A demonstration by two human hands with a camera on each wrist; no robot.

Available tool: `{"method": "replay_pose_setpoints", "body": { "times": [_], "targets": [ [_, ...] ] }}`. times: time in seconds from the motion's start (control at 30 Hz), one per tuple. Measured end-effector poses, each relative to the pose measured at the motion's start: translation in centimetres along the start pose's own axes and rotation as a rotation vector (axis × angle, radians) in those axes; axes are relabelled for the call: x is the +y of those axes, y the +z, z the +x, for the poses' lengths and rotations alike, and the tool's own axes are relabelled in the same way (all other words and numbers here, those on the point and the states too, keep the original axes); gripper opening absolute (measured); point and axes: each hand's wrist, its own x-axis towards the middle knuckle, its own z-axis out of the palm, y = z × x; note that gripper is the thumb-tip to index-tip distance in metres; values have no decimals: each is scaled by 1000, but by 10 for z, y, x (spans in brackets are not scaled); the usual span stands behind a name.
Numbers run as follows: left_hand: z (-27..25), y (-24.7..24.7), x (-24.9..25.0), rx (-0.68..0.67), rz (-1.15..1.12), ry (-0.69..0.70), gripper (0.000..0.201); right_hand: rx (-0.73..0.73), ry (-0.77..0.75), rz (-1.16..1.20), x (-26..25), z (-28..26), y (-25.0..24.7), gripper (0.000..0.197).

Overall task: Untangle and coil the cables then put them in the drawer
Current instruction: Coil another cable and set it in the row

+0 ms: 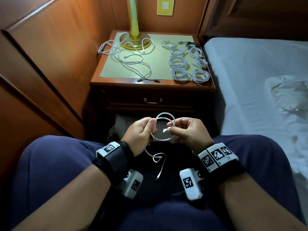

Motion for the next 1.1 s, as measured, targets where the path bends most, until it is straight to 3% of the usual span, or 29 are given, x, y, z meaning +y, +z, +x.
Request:
{"method": "replay_pose_setpoints", "body": {
  "times": [0.13,0.37,0.47,0.63,0.73,0.9,1.0,1.1],
  "targets": [
    [4,1,-3,8,-77,-11,40,36,9,-60,4,5,2,9],
    [9,-4,-3,102,-210,-15,38,-90,40,89,3,8,2,9],
    [8,-4,-1,95,-193,-26,35,-160,92,198,0,7,3,21],
    [8,-2,1,110,-226,-33,34,-212,51,194,-1,5,4,23],
    [8,0,1,145,-309,-60,24,-138,52,317,-4,7,4,22],
    [14,-14,-6,162,-348,-141,14,128,-22,637,-20,18,-28,24],
    [21,-29,-14,259,-253,-126,11,214,-18,721,-24,21,-48,22],
    [26,-39,-24,376,-32,-121,10,180,7,682,-21,19,-47,21]
  ]
}}
